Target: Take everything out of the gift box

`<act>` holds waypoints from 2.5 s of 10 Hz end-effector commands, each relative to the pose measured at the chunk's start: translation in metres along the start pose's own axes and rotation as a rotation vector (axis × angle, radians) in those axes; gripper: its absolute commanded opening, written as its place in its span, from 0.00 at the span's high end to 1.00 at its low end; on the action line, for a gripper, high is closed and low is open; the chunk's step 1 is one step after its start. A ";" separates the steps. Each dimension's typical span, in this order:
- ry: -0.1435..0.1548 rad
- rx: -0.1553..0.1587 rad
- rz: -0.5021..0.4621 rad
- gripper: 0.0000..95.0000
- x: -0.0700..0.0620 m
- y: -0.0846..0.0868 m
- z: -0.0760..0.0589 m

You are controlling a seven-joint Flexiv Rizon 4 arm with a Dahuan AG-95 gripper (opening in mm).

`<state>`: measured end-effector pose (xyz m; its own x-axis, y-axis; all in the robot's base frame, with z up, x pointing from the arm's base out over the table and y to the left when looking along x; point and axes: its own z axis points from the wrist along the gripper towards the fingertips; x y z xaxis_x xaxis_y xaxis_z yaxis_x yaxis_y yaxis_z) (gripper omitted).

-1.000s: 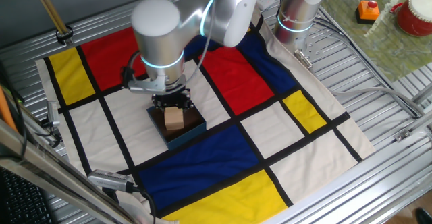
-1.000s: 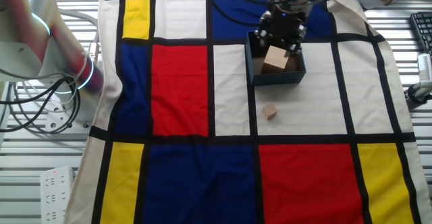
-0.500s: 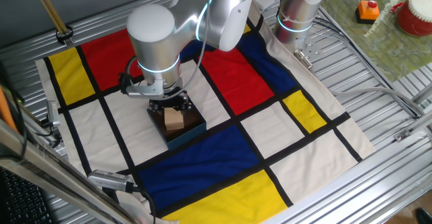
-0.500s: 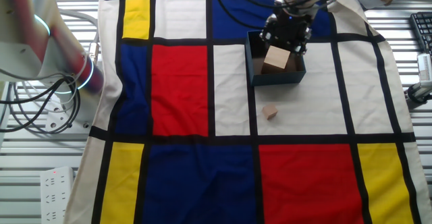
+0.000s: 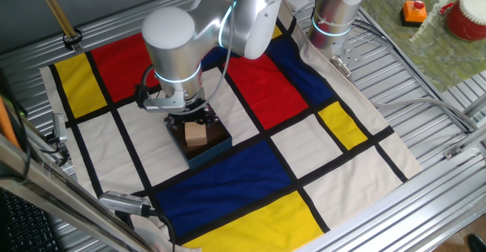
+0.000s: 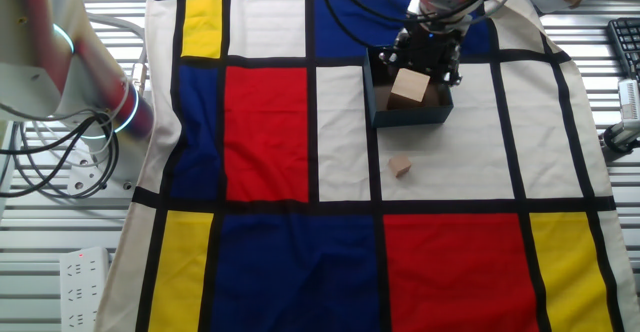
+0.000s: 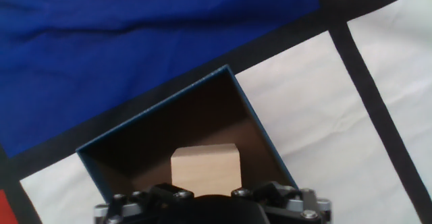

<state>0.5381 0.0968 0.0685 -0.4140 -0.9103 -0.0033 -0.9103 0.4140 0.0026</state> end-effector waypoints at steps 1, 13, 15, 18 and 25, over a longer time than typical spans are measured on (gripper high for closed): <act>0.001 0.002 -0.001 0.00 0.000 0.000 0.001; 0.000 0.006 0.005 0.20 0.001 0.000 0.018; 0.002 0.006 0.007 0.20 0.001 0.000 0.020; 0.000 0.011 0.025 0.40 0.001 0.000 0.023; -0.001 0.009 0.088 1.00 0.001 0.000 0.023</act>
<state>0.5381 0.0961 0.0461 -0.4941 -0.8694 -0.0051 -0.8694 0.4941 -0.0058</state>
